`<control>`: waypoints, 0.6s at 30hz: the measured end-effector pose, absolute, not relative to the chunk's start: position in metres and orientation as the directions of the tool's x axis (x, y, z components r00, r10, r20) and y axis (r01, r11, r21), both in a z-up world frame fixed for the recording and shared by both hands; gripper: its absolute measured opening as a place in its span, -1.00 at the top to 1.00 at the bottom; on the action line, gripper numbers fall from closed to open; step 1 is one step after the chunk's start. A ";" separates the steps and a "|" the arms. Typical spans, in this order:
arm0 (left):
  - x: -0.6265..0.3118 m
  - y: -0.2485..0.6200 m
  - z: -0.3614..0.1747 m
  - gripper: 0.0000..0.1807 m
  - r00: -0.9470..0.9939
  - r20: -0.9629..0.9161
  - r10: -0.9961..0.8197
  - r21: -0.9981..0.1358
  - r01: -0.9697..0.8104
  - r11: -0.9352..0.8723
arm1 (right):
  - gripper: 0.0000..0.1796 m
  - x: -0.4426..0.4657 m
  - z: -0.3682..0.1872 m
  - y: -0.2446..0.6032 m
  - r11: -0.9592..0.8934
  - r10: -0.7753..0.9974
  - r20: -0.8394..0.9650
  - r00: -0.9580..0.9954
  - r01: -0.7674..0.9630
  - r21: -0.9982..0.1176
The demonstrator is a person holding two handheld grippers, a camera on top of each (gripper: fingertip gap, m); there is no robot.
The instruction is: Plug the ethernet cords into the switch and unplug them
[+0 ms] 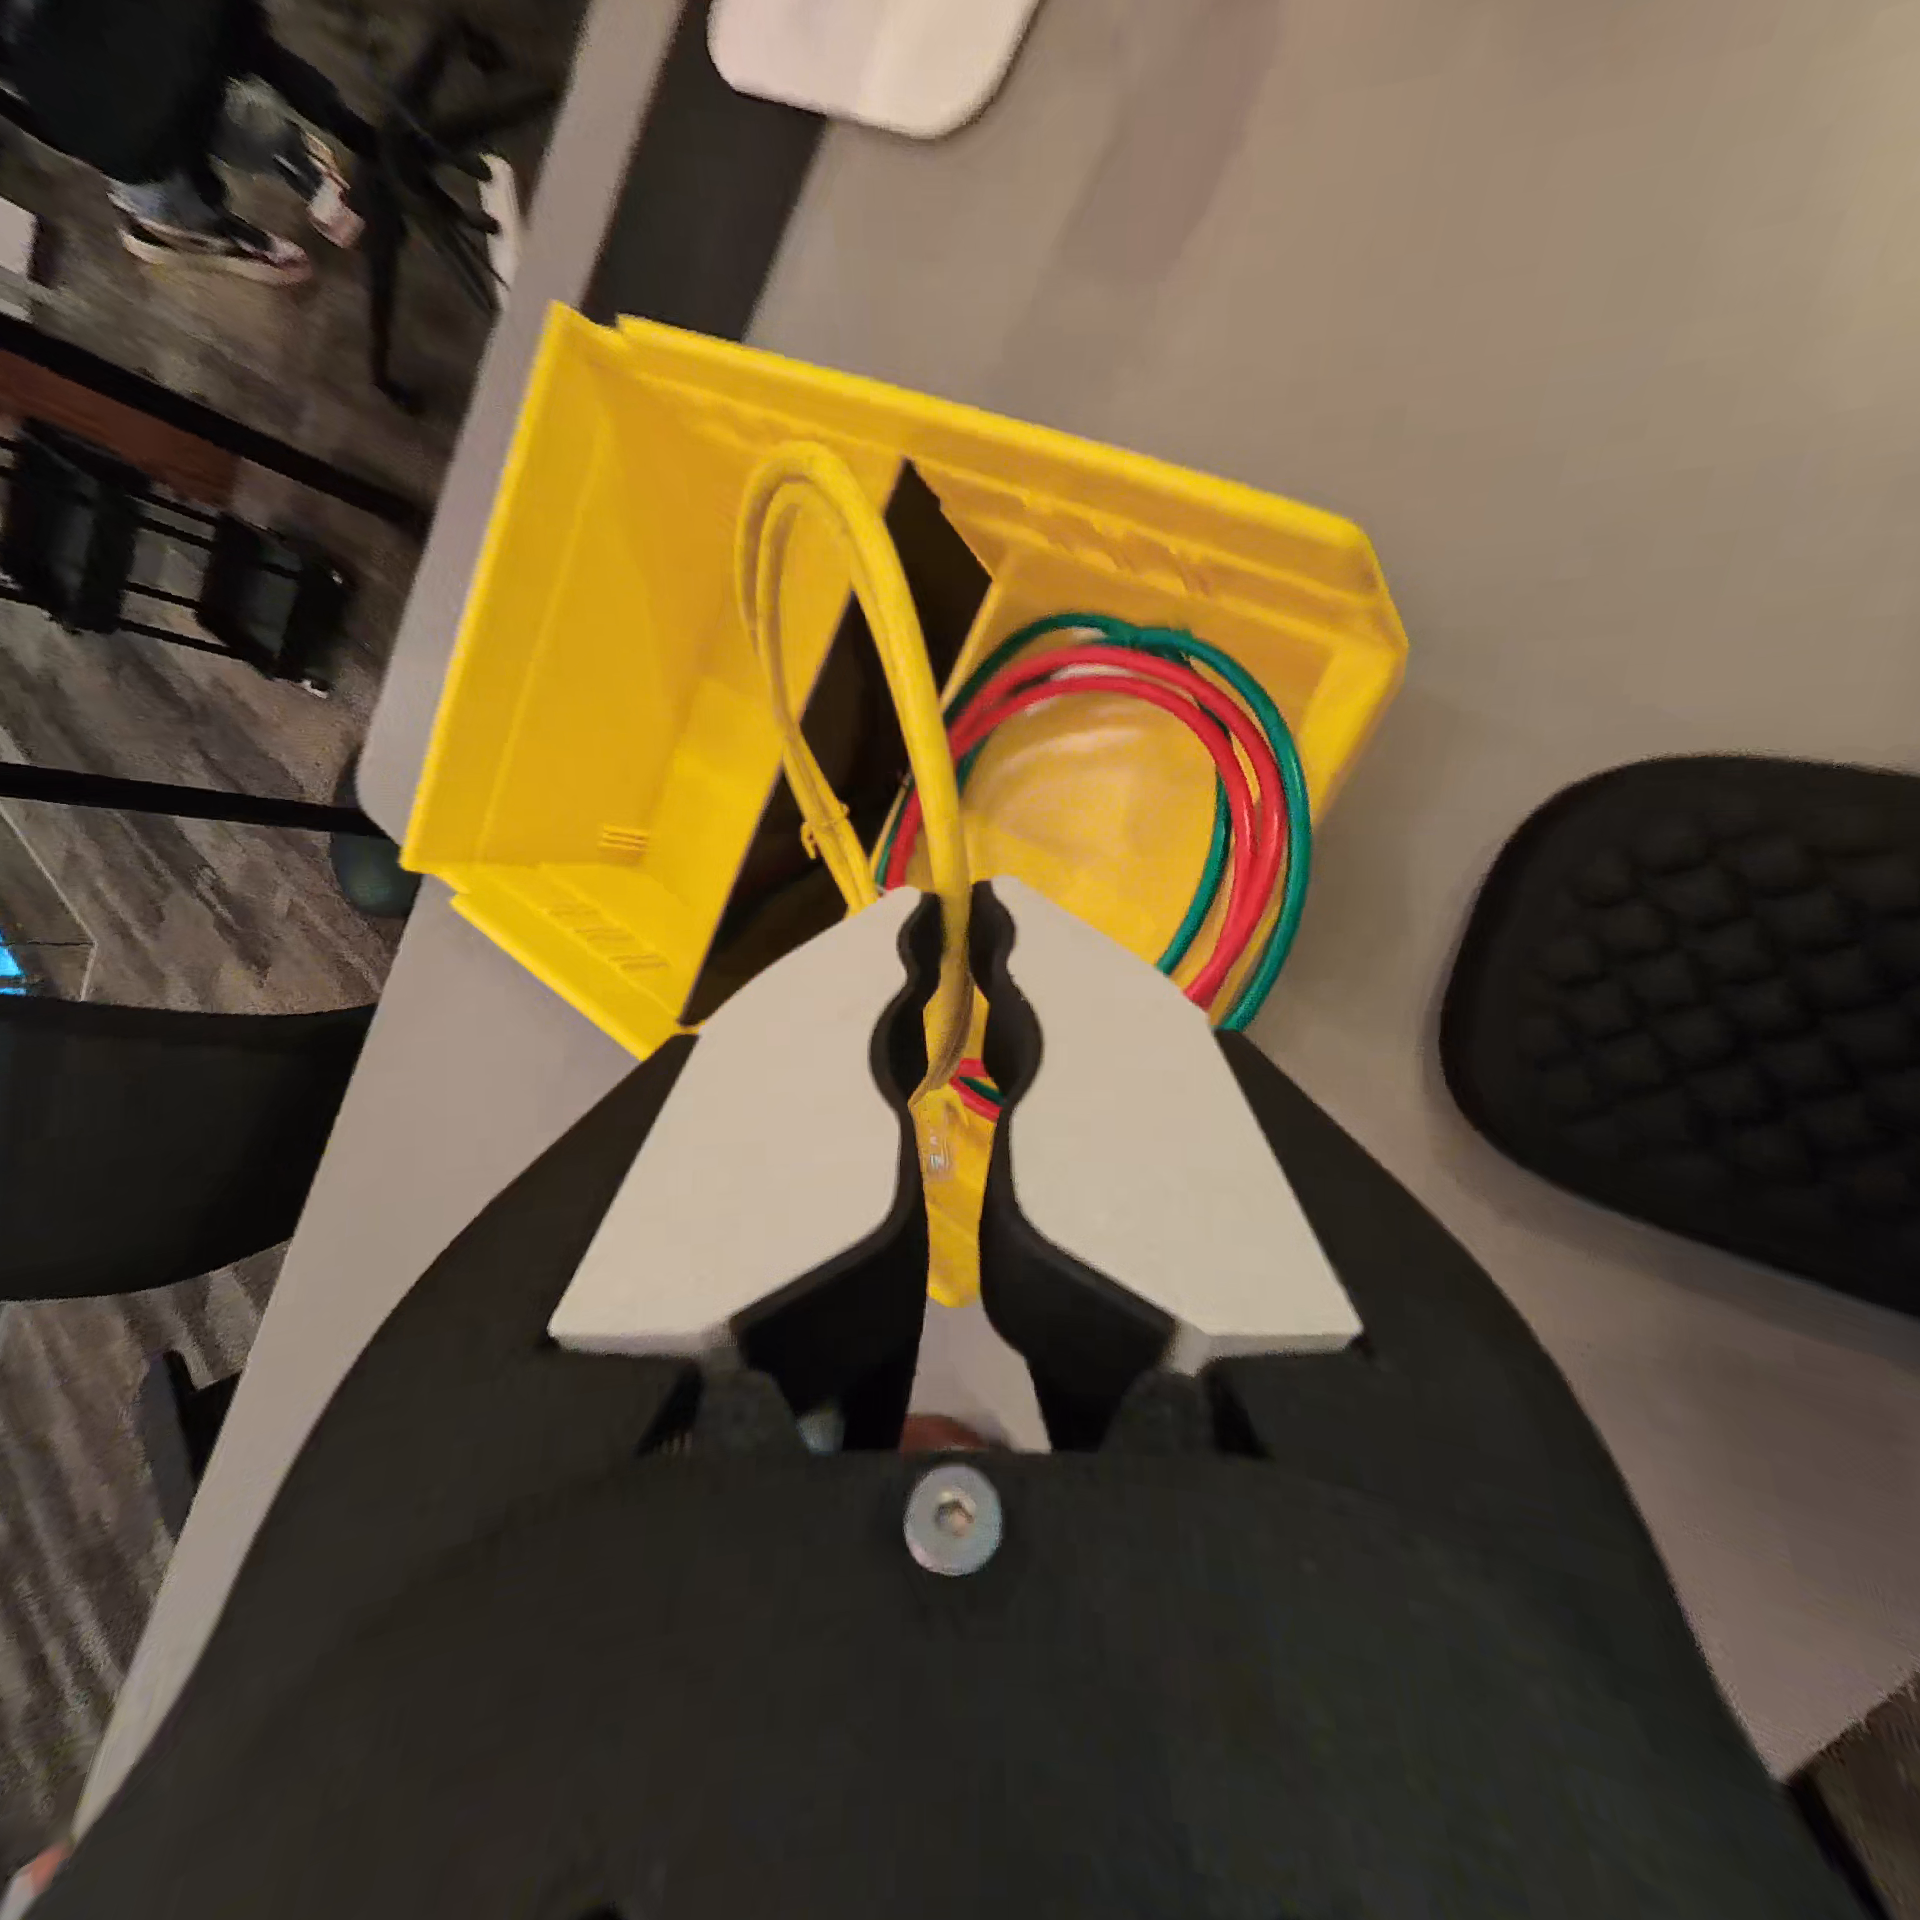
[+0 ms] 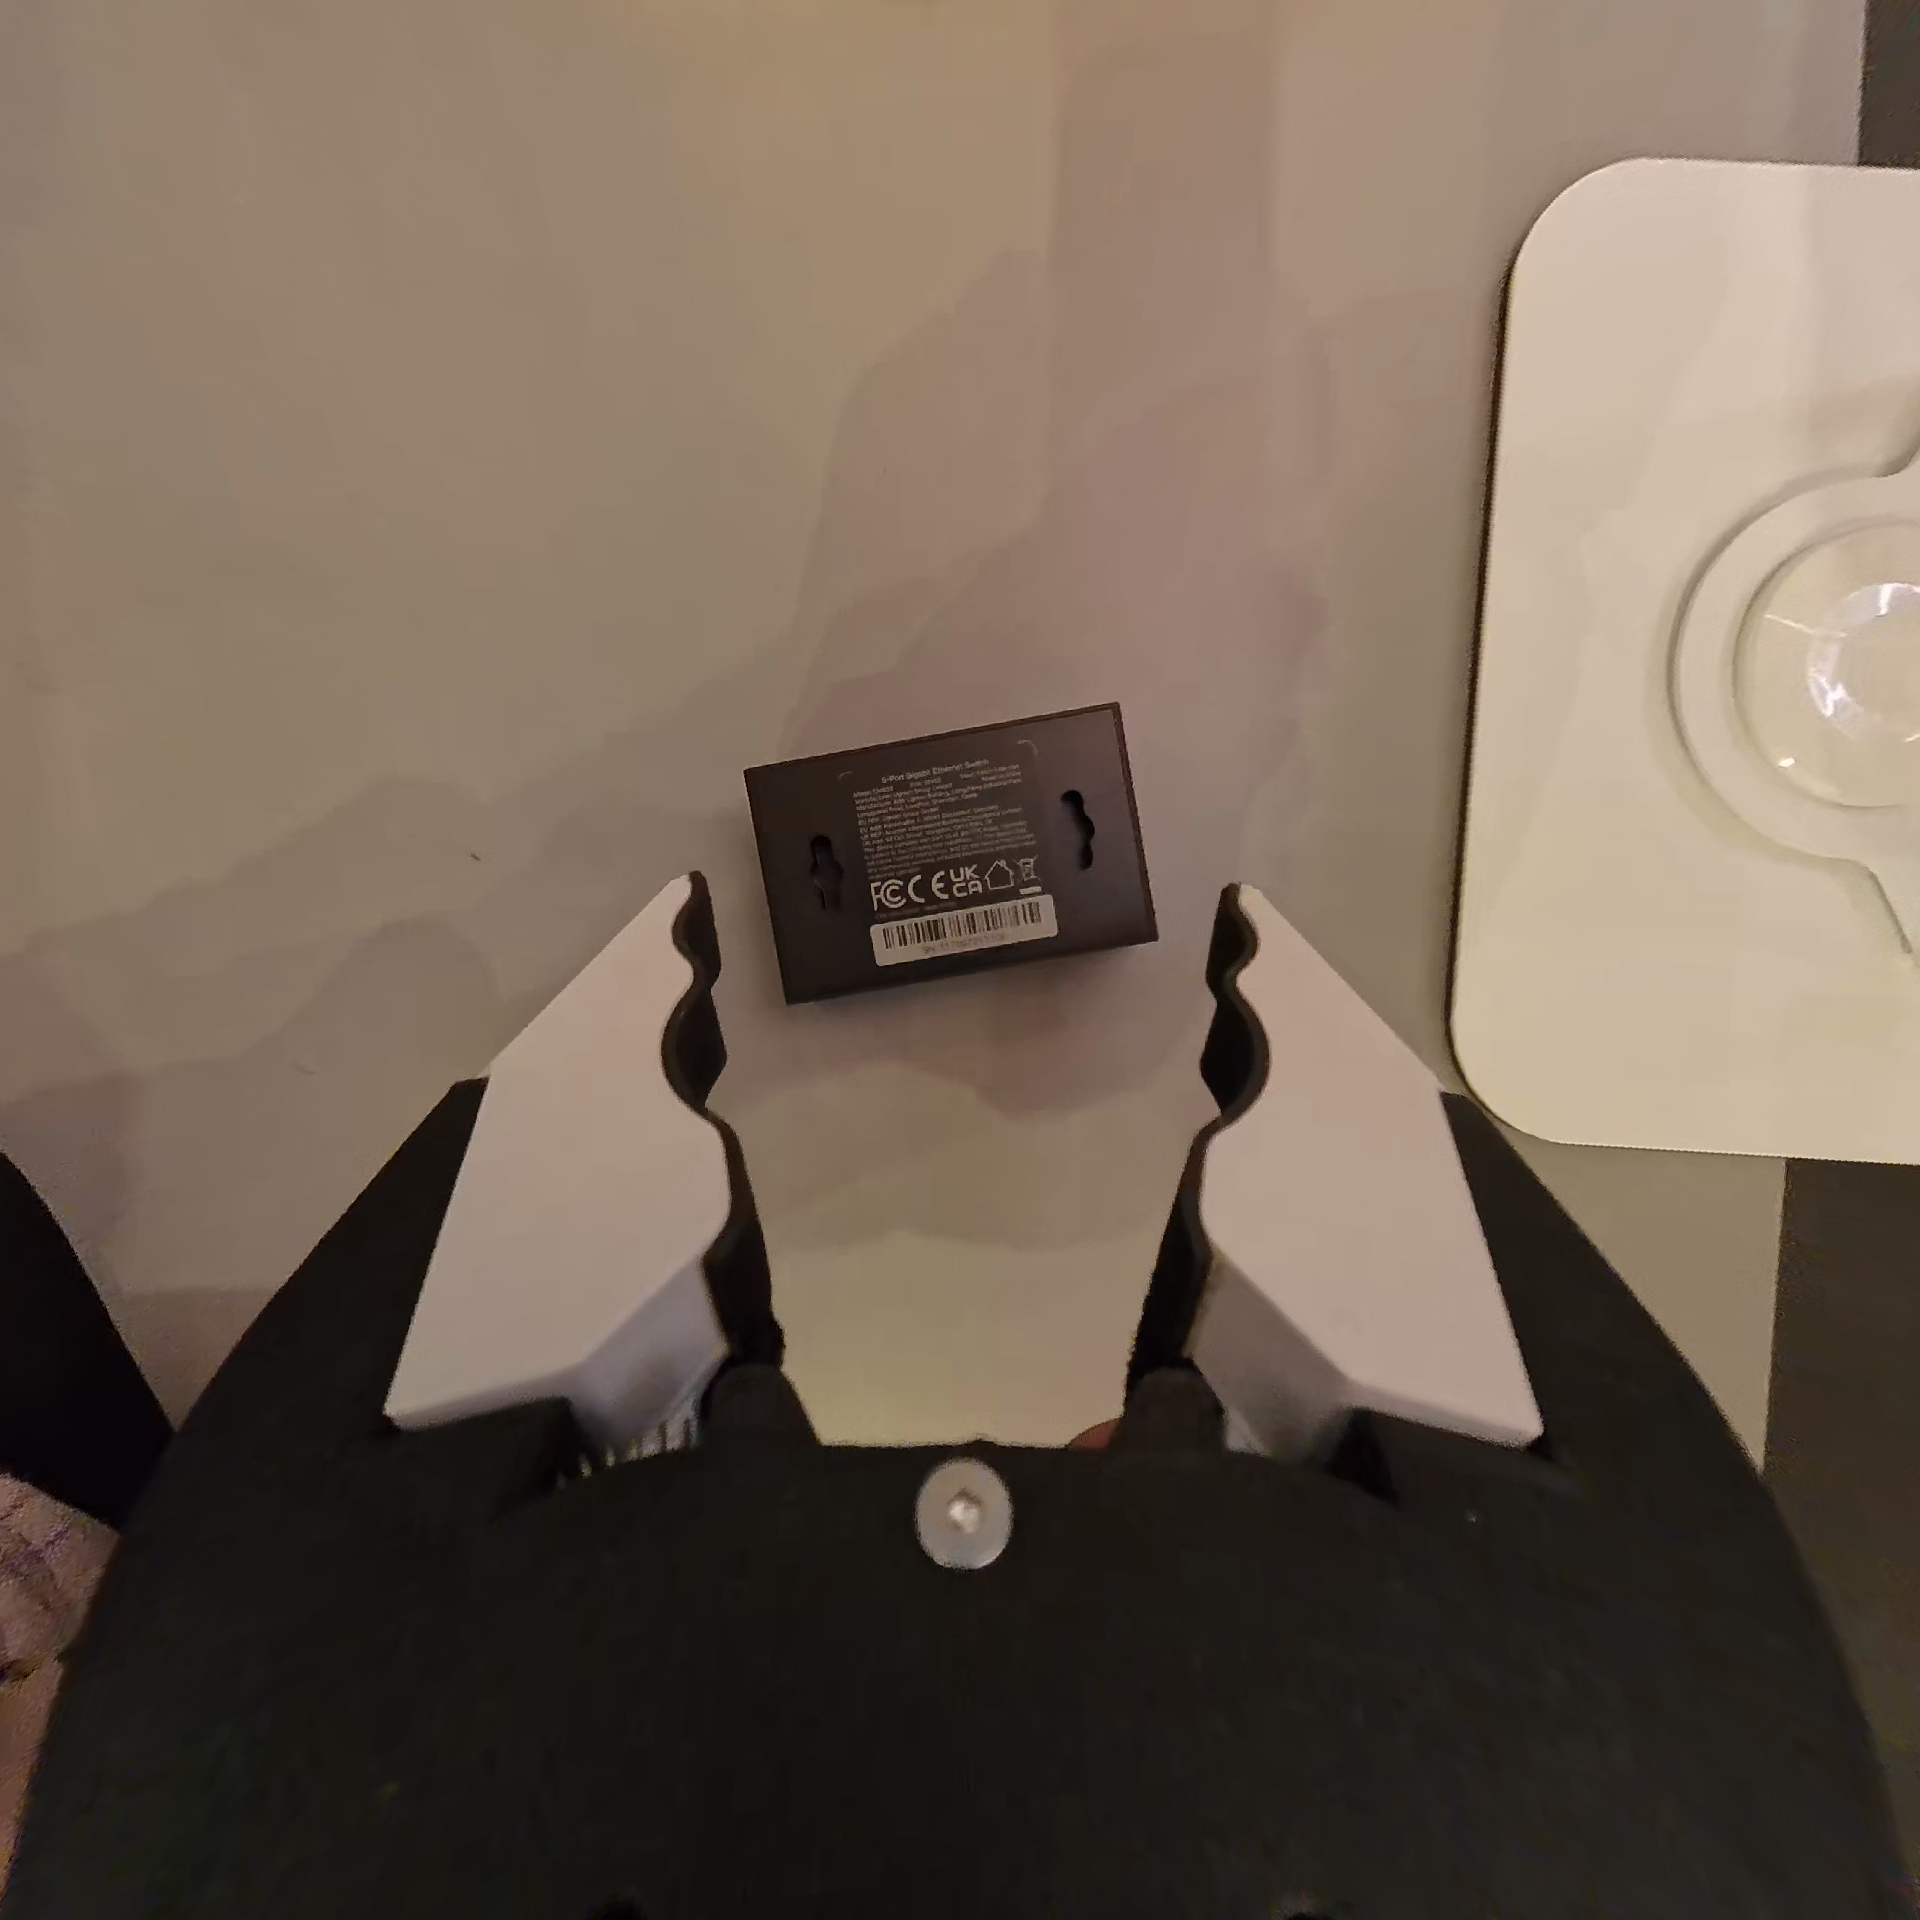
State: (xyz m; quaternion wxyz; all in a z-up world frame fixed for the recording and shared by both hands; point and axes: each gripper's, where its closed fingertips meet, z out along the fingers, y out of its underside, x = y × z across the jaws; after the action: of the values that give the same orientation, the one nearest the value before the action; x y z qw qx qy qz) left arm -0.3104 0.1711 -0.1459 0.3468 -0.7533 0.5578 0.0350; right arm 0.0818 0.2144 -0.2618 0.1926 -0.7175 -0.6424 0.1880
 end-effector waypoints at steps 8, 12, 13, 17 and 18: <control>-0.285 0.175 -0.063 0.94 0.516 -0.407 -0.754 -0.749 -0.661 -0.048 | -0.10 0.061 -0.220 0.226 -0.053 0.988 0.073 0.133 0.751 -0.658; -0.234 0.171 -0.017 0.94 0.505 -0.358 -0.785 -0.859 -0.507 0.066 | -0.08 0.028 -0.179 0.223 0.006 0.986 0.107 0.127 0.616 -0.788; -0.218 0.169 -0.007 0.94 0.488 -0.344 -0.802 -0.882 -0.462 0.098 | -0.08 0.020 -0.168 0.219 0.017 0.988 0.101 0.115 0.574 -0.819; -0.150 0.166 0.027 0.93 0.393 -0.285 -0.874 -0.949 -0.243 0.200 | -0.05 -0.007 -0.133 0.204 0.040 0.995 0.073 0.065 0.403 -0.914; -0.135 0.167 0.034 0.94 0.375 -0.266 -0.888 -0.961 -0.181 0.211 | -0.05 -0.010 -0.125 0.200 0.035 0.997 0.055 0.047 0.356 -0.934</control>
State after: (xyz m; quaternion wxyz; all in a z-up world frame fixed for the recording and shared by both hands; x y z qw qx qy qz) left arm -0.1347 0.1669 0.0342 0.6133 -0.5579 0.4790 -0.2885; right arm -0.0103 0.2004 -0.1251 0.4267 -0.5844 -0.5790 0.3756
